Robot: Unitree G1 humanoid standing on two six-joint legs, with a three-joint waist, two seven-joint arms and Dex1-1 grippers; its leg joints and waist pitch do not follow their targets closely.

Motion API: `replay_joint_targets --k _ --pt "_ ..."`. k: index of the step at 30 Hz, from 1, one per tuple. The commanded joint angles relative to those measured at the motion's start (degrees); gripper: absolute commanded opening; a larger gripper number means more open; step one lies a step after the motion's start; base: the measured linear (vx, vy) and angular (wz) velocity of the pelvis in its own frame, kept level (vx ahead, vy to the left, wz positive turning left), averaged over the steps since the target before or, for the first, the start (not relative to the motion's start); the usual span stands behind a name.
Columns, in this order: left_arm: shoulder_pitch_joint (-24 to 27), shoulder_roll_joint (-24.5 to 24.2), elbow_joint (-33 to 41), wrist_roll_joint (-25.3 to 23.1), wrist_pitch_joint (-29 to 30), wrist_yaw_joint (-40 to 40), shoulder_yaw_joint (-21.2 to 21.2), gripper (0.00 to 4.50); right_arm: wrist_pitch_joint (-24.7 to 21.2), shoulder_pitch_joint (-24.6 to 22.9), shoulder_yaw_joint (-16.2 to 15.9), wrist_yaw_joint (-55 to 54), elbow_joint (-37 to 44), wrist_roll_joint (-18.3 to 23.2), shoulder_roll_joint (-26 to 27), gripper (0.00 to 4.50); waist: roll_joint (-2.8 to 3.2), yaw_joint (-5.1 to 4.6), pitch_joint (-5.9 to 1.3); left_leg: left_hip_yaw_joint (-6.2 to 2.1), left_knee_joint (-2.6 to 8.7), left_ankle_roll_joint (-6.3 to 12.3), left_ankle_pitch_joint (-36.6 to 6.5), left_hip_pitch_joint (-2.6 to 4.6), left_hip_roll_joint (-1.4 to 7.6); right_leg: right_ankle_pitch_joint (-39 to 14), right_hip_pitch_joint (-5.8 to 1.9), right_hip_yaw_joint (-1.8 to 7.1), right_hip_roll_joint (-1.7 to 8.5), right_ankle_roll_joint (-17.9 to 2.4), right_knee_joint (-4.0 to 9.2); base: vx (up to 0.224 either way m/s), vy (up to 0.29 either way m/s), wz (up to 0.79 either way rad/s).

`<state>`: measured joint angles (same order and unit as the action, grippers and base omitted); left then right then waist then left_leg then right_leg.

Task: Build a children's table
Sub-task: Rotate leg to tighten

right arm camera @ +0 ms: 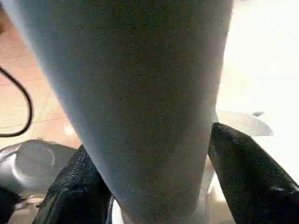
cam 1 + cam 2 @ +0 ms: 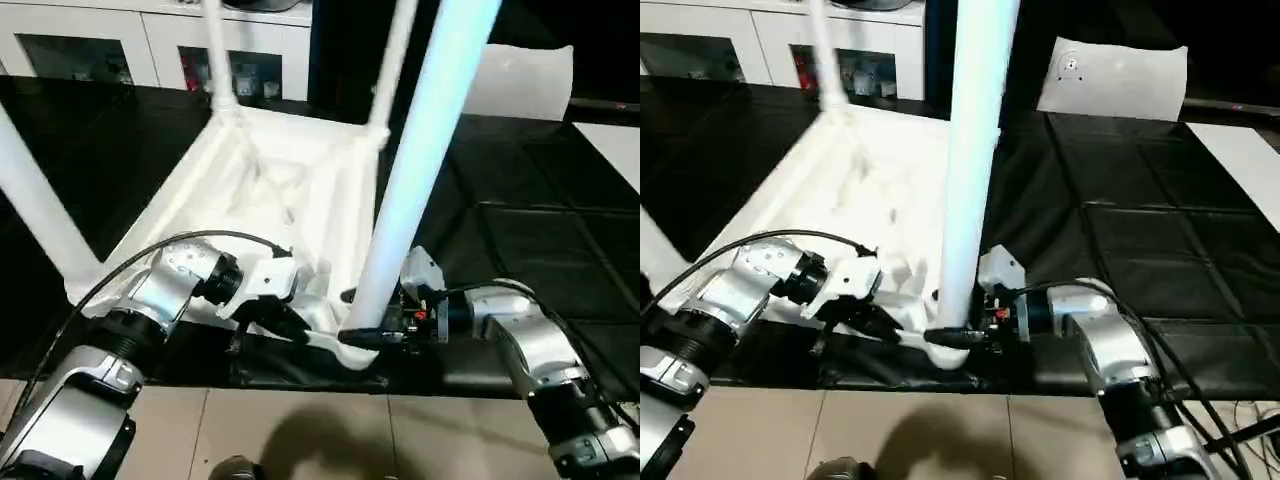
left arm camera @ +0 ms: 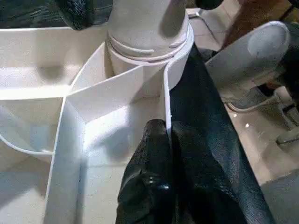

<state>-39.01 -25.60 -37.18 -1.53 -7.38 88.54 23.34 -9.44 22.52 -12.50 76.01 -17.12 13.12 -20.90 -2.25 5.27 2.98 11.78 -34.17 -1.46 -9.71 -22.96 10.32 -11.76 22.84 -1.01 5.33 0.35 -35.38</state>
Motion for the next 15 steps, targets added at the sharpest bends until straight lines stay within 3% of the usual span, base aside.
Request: replay_joint_targets --k 1,6,15 --pt "-1.00 0.44 0.42 -1.21 -1.32 3.79 2.89 0.00 -0.45 1.25 0.06 0.72 -0.76 0.63 -0.94 2.77 0.26 -0.38 -3.94 -0.91 4.10 1.52 -10.81 2.41 3.17 -2.47 -1.80 1.18 2.64 -14.88 3.05 0.000 0.000 0.00" --pt "-1.54 -0.09 -0.19 -0.89 -2.01 3.96 3.92 0.00 -1.63 1.95 -0.90 3.28 -1.06 1.44 -1.53 2.30 0.10 -0.26 -3.99 -0.85 3.94 1.97 -9.96 2.39 3.17 -2.04 -1.81 1.15 2.66 -15.23 2.94 0.000 0.000 0.00" --pt "-1.87 0.32 -1.22 -1.51 -1.34 3.34 3.04 0.00 -3.68 2.09 -1.10 4.79 -0.64 2.62 -1.32 2.04 -0.02 -0.33 -3.76 -0.90 4.06 1.71 -10.26 2.34 3.15 -2.82 -1.78 1.14 2.64 -15.09 3.04 0.000 0.000 0.00"
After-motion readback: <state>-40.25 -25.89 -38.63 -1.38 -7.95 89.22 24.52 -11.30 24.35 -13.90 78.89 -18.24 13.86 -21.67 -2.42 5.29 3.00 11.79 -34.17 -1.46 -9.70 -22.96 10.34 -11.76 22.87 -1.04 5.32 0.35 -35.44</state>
